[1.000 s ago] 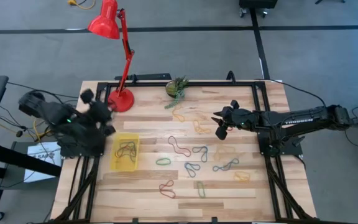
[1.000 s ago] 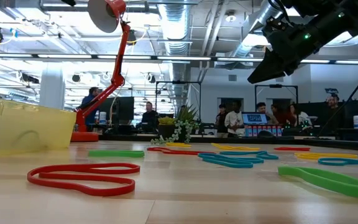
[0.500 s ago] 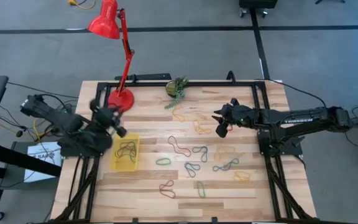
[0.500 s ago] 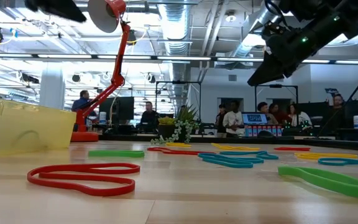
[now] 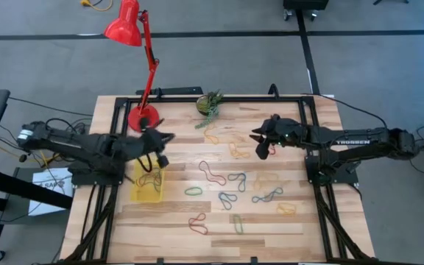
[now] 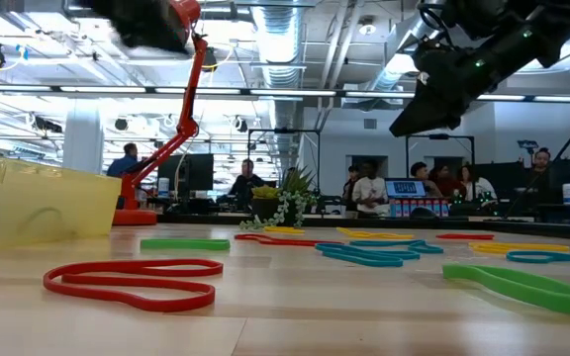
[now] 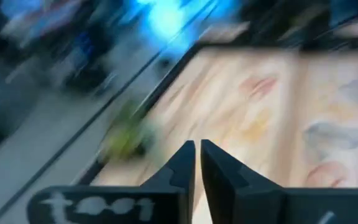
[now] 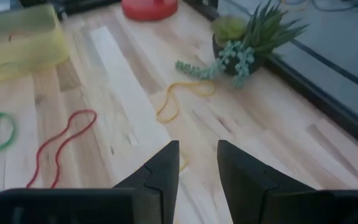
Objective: Pick and place items into bin
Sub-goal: Put the red rubberbands into the yellow bin
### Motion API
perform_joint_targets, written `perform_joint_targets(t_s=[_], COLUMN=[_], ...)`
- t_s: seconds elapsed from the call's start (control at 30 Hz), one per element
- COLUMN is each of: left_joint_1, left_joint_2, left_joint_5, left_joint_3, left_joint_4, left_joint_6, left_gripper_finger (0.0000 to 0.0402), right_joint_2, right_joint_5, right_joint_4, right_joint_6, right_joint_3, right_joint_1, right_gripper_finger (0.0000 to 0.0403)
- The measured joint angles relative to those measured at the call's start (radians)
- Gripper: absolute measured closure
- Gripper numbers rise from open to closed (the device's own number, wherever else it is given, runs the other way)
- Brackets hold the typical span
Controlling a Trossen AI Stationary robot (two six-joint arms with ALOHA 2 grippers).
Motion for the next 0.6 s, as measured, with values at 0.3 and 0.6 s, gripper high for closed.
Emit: perform_joint_targets(t_s=[0.3, 0.6], left_joint_1=[0.365, 0.72], left_joint_2=[0.016, 0.078], left_joint_5=[0.152, 0.685], left_joint_3=[0.0, 0.0], left_joint_4=[0.141, 0.111], left_joint_6=[0.194, 0.084], left_gripper_finger=[0.0395, 0.0362], right_joint_2=[0.0, 0.0], right_joint_5=[-0.004, -0.037], right_joint_4=[-0.047, -0.066], right_joint_6=[0.002, 0.002], right_joint_3=[0.0, 0.0], right_joint_1=[-0.009, -0.041], right_gripper_finger=[0.0301, 0.0301])
